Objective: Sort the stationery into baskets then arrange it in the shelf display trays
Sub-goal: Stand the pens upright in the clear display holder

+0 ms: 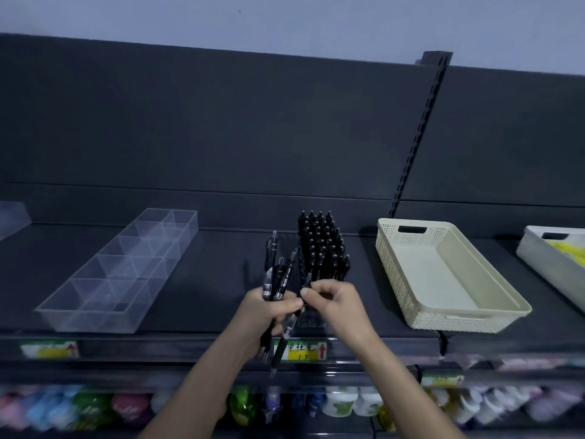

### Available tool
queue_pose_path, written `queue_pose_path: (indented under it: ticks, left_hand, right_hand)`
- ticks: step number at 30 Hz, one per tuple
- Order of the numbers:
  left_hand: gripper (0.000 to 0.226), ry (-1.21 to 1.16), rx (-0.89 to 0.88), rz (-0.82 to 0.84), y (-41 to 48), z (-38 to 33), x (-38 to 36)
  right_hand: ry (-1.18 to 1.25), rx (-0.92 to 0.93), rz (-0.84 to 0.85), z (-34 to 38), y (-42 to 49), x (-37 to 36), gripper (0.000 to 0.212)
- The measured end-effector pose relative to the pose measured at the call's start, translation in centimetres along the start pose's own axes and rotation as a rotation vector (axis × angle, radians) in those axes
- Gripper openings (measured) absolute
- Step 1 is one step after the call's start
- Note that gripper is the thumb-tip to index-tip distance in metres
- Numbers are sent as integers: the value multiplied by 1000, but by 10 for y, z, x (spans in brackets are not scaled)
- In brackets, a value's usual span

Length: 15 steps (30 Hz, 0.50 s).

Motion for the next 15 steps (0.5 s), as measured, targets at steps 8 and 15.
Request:
queue_pose_path:
  ticks: [8, 15]
  left_hand:
    - [40, 54, 148, -100, -9, 9, 18]
    - [19, -89, 147, -98, -13, 13, 24]
  right_hand:
    - [-176, 148, -383, 13, 10, 35, 13]
    - [-490, 211, -260, 2, 17, 7, 17]
Point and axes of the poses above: each hand's wrist, its own y-axis towards the middle knuckle, its own x-axis out of the back of the hand, z = x × y, the point moved 4 cm from there along y, towards the middle knuckle, and after that the axes turned 3 degrees about y, right-handed, at the moved point
